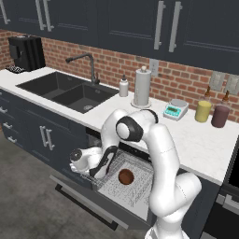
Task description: Pick up the cup and bowl from the counter, place them in the dishwasher, and close the dishwasher door.
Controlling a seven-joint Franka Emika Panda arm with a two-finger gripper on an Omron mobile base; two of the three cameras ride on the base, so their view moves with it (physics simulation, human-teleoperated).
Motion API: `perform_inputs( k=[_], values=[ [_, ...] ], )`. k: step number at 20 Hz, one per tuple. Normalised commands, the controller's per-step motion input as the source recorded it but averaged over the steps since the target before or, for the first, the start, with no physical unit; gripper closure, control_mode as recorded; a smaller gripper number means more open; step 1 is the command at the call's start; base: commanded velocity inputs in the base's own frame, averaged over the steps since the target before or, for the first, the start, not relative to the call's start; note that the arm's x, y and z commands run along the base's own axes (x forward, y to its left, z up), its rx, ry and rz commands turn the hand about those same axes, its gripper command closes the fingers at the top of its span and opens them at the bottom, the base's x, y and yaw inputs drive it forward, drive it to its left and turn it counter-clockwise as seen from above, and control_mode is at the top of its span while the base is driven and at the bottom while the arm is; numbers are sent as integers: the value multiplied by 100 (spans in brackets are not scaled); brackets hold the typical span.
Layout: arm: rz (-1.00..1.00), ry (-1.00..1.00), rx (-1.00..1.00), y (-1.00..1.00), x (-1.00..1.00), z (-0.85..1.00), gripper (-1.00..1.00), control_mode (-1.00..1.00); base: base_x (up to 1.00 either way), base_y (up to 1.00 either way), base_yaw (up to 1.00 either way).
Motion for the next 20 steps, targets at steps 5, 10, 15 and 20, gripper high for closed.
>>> perform_inputs(
  k=[5, 10, 15, 20],
  values=[
    [-10, 1, 1, 12, 5, -35, -100, -100, 0, 0, 0],
    [-10, 0, 0, 18, 20, -59, -100, -100, 0, 0, 0],
    [-9, 0, 0, 19, 35, -66, -100, -100, 0, 0, 0],
    [-10, 0, 0, 26, 43, -68, -100, -100, 0, 0, 0]
  ],
)
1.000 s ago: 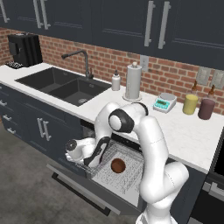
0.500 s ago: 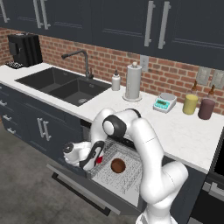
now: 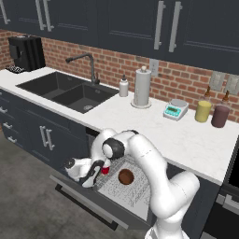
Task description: Pick up the cup and bowl from the counter, place them in the dishwasher, and close the dishwasher door.
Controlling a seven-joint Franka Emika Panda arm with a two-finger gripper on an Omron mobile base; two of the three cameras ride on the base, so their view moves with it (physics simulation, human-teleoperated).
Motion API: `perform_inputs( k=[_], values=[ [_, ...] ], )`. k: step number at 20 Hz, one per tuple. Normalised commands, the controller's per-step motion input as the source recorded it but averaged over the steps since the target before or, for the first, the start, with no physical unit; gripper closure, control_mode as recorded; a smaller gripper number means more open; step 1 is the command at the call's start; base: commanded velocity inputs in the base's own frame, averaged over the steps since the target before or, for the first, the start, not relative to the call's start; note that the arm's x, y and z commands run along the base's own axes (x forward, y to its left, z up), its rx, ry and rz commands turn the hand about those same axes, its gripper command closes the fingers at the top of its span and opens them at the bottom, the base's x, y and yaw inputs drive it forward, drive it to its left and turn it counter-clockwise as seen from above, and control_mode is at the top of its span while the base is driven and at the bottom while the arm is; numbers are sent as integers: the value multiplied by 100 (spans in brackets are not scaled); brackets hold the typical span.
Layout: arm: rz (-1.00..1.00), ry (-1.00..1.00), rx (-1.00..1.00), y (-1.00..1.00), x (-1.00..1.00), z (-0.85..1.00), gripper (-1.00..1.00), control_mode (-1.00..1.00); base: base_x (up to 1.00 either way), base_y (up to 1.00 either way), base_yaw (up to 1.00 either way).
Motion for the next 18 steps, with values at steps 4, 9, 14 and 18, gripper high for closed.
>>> perform_inputs(
  k=[4, 9, 14, 18],
  values=[
    [-10, 0, 0, 27, 46, -63, -100, -100, 0, 0, 0],
    [-10, 0, -2, 10, 56, -56, -100, -100, 0, 0, 0],
    [-7, 1, -9, -10, 64, -55, -100, -100, 0, 0, 0],
    [-4, 6, -12, -35, 81, -51, -100, -100, 0, 0, 0]
  ],
)
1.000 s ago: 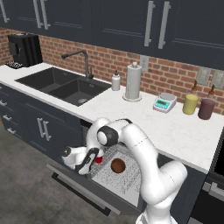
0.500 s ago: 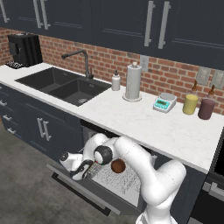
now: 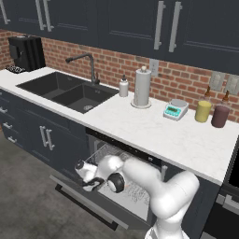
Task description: Pick up the cup and bowl from the counter, place them in the dishwasher, and close the dishwasher door.
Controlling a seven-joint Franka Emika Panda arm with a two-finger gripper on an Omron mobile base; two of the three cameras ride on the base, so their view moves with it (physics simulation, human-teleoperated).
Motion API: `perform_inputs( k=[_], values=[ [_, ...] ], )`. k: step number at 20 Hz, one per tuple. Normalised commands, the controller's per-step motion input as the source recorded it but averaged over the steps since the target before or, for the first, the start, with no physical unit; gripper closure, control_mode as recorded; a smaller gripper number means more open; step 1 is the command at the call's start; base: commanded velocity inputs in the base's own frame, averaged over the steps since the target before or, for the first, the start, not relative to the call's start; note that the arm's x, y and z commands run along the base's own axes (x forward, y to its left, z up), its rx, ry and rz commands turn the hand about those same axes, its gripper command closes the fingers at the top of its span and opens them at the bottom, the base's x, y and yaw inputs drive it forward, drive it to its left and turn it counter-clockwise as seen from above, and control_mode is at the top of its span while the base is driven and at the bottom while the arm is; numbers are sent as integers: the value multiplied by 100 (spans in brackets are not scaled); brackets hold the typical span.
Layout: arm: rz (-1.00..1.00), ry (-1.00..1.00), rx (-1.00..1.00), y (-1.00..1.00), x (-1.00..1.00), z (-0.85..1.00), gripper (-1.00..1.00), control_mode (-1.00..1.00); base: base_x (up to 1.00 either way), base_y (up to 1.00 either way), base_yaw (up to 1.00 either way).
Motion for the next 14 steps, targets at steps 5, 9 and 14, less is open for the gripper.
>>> perform_inputs(
  k=[5, 9, 14],
  values=[
    [-3, 10, -12, -43, 95, -35, -100, -100, 0, 0, 0],
    [-5, 8, -10, -62, 63, -1, -100, -100, 0, 0, 0],
    [-2, -18, -29, 33, -73, 16, -100, -100, 0, 0, 0]
  ],
)
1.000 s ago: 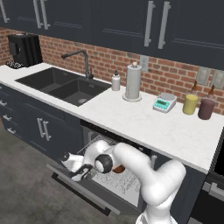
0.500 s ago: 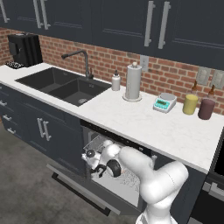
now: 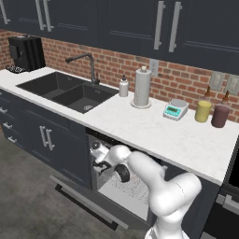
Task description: Pick up the cup and bowl from the counter, place them in the dishwasher, and close the dishwasher door.
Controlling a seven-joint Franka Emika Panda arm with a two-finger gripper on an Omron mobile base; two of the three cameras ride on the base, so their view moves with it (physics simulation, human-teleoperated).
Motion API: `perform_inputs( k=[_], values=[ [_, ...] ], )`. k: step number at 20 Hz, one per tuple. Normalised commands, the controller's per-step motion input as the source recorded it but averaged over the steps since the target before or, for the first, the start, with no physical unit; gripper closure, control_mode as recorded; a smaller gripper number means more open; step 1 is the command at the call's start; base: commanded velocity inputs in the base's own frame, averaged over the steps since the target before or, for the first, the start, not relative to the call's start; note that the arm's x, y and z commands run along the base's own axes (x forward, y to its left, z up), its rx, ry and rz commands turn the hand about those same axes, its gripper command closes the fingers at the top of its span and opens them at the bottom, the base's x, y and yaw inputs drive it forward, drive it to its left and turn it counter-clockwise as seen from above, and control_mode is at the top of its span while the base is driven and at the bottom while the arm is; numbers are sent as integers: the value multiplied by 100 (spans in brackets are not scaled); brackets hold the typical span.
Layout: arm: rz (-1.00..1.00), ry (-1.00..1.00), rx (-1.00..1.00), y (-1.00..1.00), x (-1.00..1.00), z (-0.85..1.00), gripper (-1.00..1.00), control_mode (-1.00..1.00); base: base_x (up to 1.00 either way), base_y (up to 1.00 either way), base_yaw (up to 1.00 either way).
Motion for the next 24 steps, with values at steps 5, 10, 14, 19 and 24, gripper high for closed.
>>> perform_inputs(
  k=[5, 10, 14, 19, 24],
  values=[
    [6, -17, -36, 100, -100, -3, -100, -100, 0, 0, 0],
    [5, -10, -26, 88, -100, 4, -100, -100, 0, 0, 0],
    [1, -11, -1, 9, -100, 87, -100, -100, 0, 0, 0],
    [0, -34, 10, 0, -98, 100, -100, -100, 0, 0, 0],
    [-3, -45, 18, 0, -100, 94, -100, -100, 0, 0, 0]
  ],
)
